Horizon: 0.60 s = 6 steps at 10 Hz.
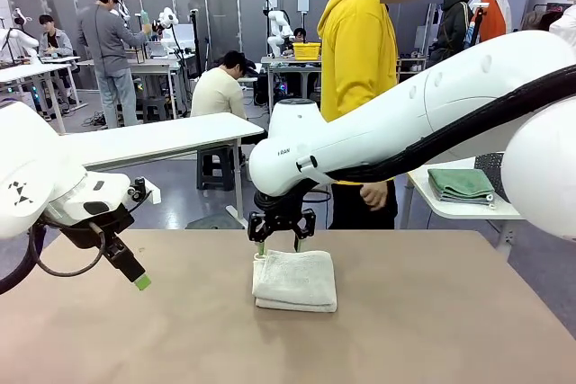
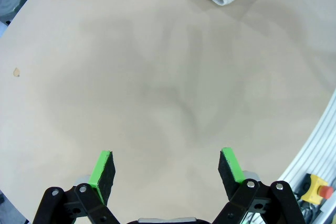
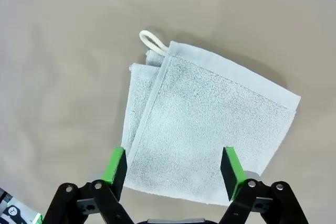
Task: Fold the towels and place them in the basket.
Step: When a person lays out a Towel with hook on the table, fold it in half twice, then place the folded Towel with hook on the right side of the table.
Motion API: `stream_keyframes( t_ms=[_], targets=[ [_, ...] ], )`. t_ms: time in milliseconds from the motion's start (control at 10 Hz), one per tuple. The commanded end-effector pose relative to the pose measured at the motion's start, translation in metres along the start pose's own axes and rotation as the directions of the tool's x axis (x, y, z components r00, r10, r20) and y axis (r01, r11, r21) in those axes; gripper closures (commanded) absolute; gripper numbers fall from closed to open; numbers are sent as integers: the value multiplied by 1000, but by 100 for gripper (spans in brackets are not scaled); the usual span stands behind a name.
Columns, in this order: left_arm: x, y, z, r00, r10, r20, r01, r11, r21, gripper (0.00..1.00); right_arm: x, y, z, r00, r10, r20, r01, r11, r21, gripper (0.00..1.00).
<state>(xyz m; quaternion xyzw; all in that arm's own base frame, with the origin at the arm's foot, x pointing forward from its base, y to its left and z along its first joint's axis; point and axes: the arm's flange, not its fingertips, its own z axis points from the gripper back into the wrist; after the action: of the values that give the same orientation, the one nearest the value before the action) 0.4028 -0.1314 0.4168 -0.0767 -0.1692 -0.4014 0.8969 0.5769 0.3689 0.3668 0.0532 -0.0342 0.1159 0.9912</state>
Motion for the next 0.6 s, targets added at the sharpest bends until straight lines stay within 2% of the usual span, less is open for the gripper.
stream_keyframes(
  t_ms=[0, 500],
  targets=[
    [4, 1, -1, 1000, 7, 9, -7, 1000, 0, 0, 0, -1, 0, 1000, -5, 3, 6, 1000, -6, 10],
    [4, 1, -1, 1000, 7, 9, -7, 1000, 0, 0, 0, -1, 0, 1000, -5, 3, 6, 1000, -6, 10]
  ],
)
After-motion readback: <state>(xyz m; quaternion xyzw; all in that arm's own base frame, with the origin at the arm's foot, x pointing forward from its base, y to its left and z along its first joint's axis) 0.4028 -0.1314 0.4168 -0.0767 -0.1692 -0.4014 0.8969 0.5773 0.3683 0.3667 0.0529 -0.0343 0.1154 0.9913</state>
